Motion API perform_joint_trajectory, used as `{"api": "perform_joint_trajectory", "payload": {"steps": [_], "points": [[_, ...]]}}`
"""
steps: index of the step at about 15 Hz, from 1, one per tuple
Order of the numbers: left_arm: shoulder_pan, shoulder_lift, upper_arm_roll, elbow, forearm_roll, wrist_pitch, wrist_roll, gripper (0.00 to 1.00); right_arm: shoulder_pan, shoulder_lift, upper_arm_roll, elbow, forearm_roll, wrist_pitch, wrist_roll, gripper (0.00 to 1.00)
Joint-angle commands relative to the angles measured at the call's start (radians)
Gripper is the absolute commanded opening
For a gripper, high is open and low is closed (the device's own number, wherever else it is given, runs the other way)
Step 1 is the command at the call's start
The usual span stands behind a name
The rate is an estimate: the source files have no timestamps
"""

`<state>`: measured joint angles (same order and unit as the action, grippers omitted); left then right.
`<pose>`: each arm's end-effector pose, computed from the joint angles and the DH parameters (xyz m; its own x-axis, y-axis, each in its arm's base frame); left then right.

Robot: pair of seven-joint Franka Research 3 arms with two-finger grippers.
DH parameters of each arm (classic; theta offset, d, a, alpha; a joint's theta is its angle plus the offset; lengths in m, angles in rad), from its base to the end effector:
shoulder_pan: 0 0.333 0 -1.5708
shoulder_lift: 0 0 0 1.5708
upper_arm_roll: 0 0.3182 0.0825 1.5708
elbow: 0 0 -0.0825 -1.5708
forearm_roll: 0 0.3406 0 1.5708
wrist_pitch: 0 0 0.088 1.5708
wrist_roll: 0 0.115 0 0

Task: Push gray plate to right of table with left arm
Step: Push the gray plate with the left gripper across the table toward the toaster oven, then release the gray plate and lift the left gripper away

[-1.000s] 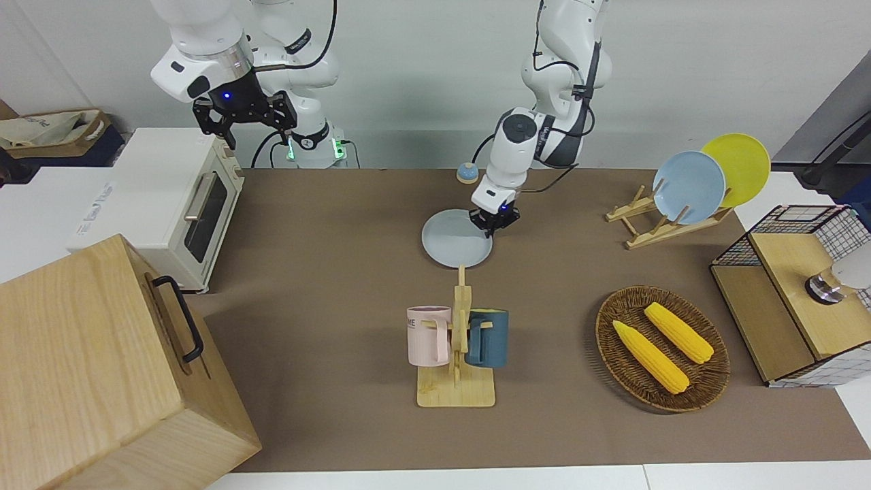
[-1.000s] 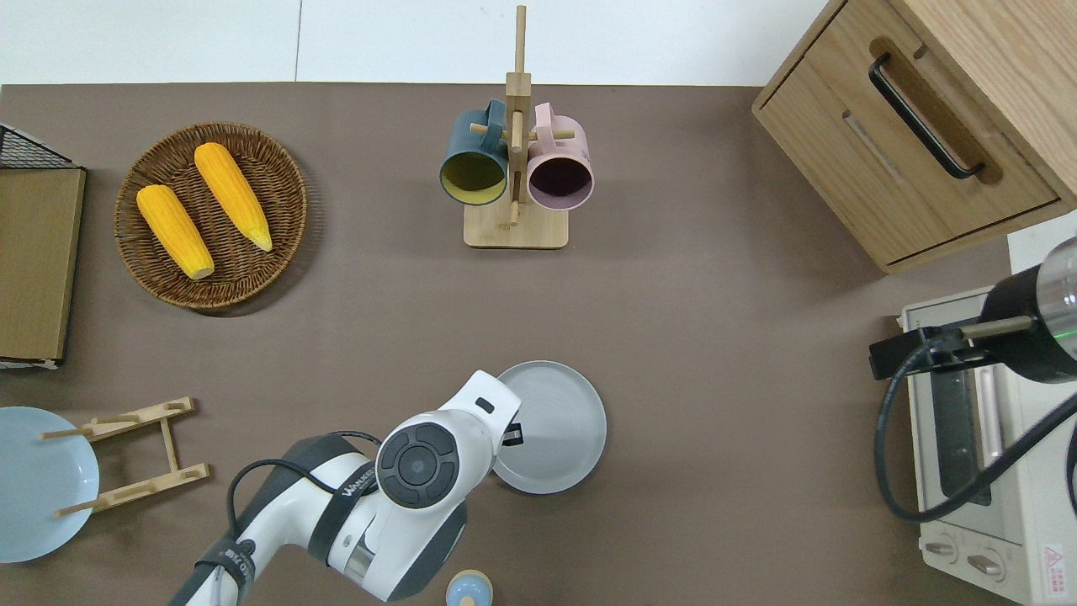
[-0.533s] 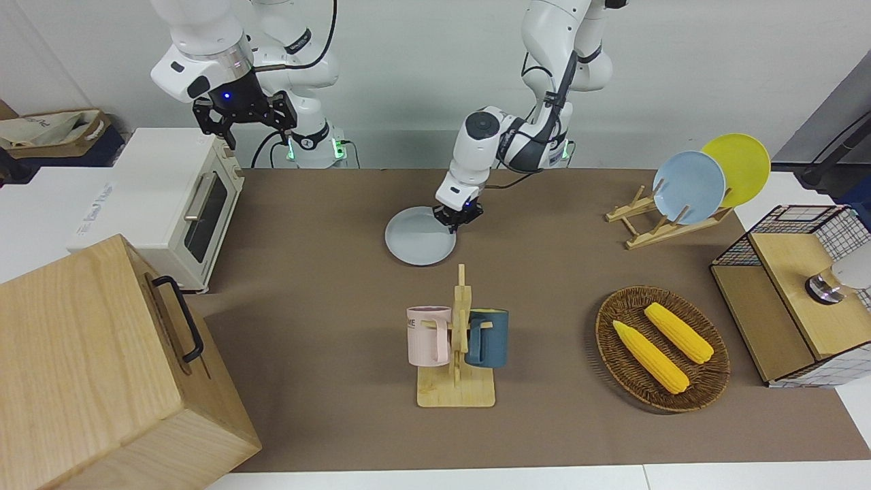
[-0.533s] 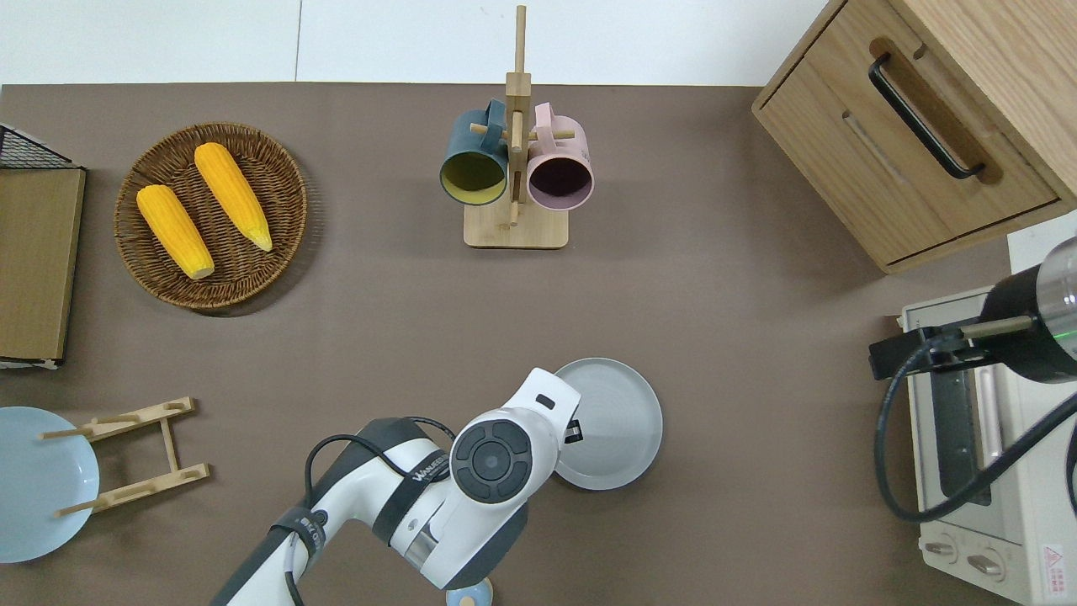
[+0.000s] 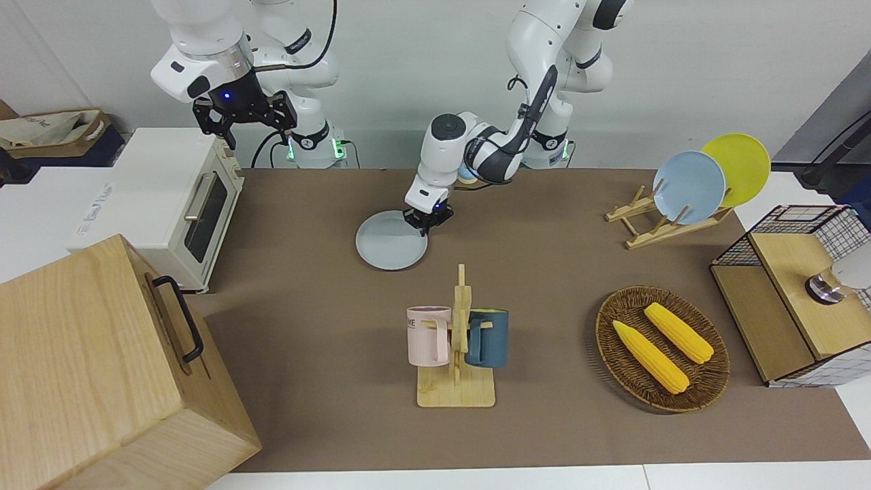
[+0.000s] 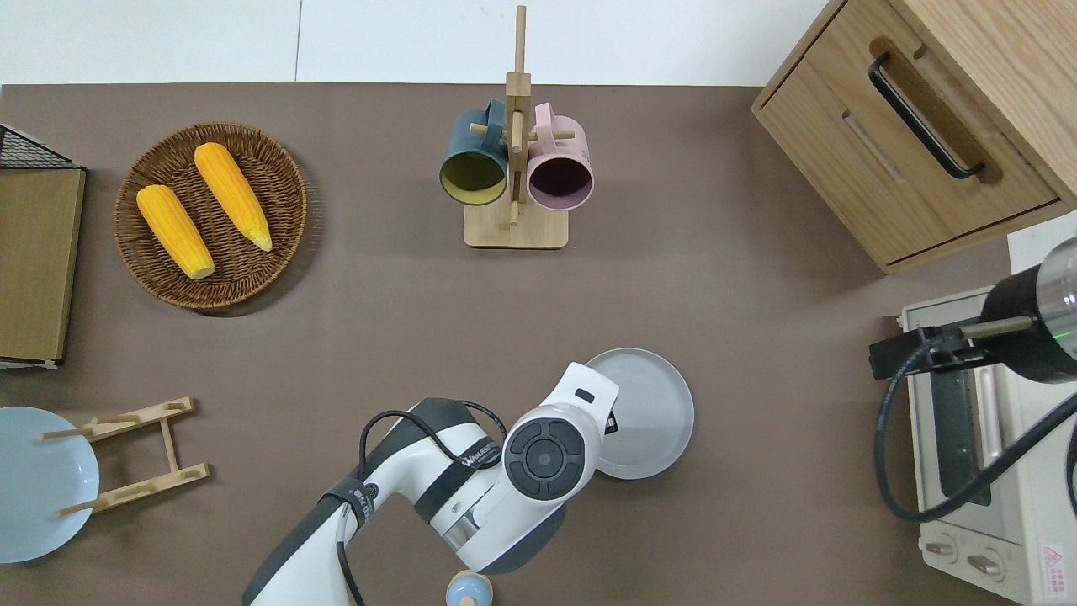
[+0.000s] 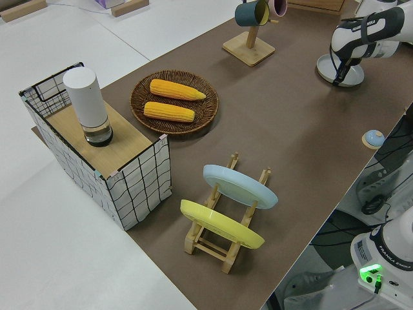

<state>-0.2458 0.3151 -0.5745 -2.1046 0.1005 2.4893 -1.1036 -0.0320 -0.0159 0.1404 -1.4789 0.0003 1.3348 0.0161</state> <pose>0.3910 -0.4020 0.3272 0.9715 0.2351 -0.0312 0.2371 -0.9587 0.1573 0.4769 0.0526 0.6458 0.9876 0.0910 -0.1280 0.0923 -0.9957 0.0040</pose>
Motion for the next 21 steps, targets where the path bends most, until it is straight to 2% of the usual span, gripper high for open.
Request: {"api": "perform_joint_trajectory", "payload": {"steps": [1,3,5,7,9,14,18,21], "points": [[-0.013,0.030,0.008,0.024,0.031,0.000,-0.030,0.07,-0.019,-0.002,0.016,0.009,0.004,-0.016,0.012,0.983],[-0.012,0.030,0.010,0.024,0.031,-0.006,-0.024,0.33,-0.019,-0.002,0.016,0.009,0.004,-0.016,0.012,0.983],[-0.007,0.026,0.010,0.024,0.031,-0.009,-0.019,0.68,-0.019,-0.002,0.016,0.009,0.004,-0.016,0.013,0.983],[-0.001,0.010,0.013,0.024,0.031,-0.029,0.001,0.90,-0.019,-0.002,0.016,0.009,0.004,-0.016,0.013,0.983],[0.014,-0.017,0.016,0.024,0.030,-0.079,0.046,0.98,-0.019,-0.002,0.016,0.009,0.004,-0.016,0.012,0.983],[0.085,-0.115,0.013,0.023,-0.060,-0.216,0.244,0.98,-0.019,-0.002,0.016,0.009,0.004,-0.016,0.013,0.983],[0.190,-0.227,0.019,0.024,-0.165,-0.384,0.480,0.99,-0.019,-0.002,0.016,0.009,0.004,-0.016,0.013,0.983],[0.285,-0.306,0.025,0.041,-0.186,-0.508,0.625,0.99,-0.020,-0.002,0.016,0.009,0.004,-0.016,0.012,0.983]]}}
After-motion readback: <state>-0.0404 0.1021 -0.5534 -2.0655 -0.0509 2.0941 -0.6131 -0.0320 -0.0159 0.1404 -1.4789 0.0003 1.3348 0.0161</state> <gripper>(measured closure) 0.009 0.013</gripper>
